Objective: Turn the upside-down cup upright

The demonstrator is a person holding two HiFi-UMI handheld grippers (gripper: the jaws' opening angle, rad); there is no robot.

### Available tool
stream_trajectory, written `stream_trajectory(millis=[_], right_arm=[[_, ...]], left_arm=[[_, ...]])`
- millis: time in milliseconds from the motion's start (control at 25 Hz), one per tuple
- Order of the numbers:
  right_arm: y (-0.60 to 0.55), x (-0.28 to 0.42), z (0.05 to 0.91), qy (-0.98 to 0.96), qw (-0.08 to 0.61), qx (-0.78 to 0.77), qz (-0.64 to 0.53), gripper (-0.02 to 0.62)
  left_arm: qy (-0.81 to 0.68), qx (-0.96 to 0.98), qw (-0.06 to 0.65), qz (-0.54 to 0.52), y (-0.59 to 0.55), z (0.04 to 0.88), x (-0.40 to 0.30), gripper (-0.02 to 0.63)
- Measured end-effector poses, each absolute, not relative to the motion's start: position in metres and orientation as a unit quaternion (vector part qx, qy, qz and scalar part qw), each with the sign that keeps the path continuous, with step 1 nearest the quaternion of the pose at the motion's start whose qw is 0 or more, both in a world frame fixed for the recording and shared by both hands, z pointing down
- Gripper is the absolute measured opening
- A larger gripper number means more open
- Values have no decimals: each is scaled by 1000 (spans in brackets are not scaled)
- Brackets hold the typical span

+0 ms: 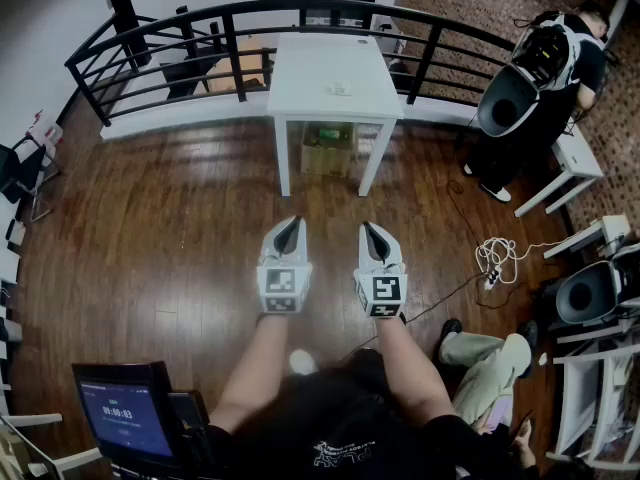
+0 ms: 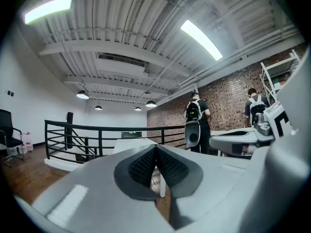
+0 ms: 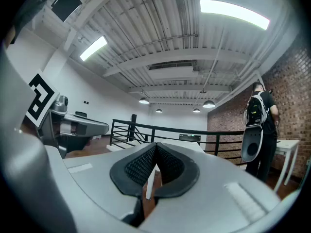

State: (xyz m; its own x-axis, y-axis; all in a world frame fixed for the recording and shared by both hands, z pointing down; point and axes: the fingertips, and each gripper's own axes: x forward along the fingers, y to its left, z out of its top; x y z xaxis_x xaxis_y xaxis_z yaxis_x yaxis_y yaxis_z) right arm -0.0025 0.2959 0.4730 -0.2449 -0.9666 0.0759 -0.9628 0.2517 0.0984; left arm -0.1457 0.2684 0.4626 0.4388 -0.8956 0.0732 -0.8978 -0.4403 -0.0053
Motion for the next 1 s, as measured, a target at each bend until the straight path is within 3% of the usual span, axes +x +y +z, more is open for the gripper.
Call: stream_trajectory(millis=[400,1000], right_arm=[[269,16,478,-789,69,611,-17,14],[130,60,466,-793,45,607,-13,14]], left_arm=[[-515,856,10,34,253,457,-118,-3],[-526,850,5,34,117,450,-68,-3]])
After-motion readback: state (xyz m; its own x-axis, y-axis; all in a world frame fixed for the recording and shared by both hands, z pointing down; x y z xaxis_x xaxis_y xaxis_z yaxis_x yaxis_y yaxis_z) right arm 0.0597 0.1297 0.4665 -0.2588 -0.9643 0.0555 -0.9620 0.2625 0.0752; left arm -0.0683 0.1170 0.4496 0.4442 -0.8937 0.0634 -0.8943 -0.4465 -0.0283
